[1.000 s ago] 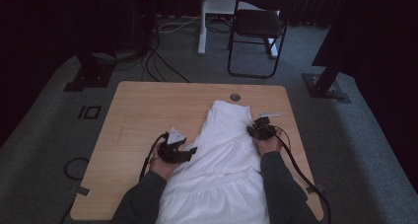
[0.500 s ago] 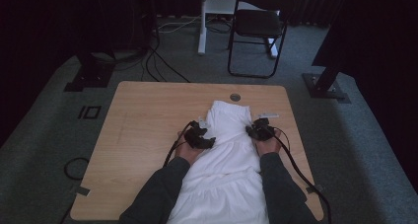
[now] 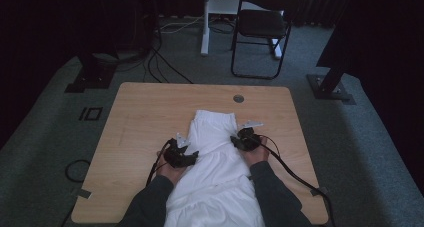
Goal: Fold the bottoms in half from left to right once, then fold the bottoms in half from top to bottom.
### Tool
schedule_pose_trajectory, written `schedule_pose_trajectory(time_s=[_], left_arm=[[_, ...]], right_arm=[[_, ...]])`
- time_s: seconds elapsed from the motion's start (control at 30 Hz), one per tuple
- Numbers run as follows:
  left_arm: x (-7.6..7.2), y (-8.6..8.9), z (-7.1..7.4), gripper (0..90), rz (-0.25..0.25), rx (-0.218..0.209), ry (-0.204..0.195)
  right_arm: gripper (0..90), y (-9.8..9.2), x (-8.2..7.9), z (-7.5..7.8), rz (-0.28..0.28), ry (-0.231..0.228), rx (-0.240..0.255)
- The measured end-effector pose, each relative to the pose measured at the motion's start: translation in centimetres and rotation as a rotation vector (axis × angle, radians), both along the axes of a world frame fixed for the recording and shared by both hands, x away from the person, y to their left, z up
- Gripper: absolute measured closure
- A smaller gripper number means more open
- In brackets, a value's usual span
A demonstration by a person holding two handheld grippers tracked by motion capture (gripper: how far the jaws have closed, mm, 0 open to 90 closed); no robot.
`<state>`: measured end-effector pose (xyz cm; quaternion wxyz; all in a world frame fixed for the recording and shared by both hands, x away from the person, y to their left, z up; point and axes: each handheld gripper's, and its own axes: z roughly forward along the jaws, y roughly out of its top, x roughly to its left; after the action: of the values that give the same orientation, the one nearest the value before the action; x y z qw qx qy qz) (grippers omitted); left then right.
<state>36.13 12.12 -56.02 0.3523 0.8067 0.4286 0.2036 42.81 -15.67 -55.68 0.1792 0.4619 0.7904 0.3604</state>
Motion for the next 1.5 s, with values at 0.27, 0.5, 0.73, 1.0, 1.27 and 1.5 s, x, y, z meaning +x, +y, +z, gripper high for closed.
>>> schedule_pose_trajectory(time_s=[0.27,0.5,0.73,1.0,1.27,1.5], left_arm=[[-2.7,1.0,-0.1,40.1,-0.006,-0.012,0.003],[-1.0,2.3,2.4,37.4,-0.002,-0.112,-0.033],[5.0,1.2,3.8,22.2,0.001,-0.112,0.024],[7.9,-0.3,0.5,15.5,0.052,-0.043,0.074],[8.0,-0.3,0.2,15.5,0.059,0.013,0.033],[7.9,-0.4,0.1,16.1,0.053,0.008,0.019]], right_arm=[[65.3,1.3,-1.7,-0.2,0.046,-0.014,-0.001],[65.7,1.3,-1.7,-0.2,0.044,-0.019,0.001],[66.7,1.3,-1.6,-0.3,0.047,-0.019,0.014],[67.1,1.2,-1.6,-0.3,0.056,-0.023,0.019],[51.8,1.0,-1.2,0.0,0.056,0.018,0.036],[22.4,-0.1,0.9,0.9,0.012,0.024,0.115]])
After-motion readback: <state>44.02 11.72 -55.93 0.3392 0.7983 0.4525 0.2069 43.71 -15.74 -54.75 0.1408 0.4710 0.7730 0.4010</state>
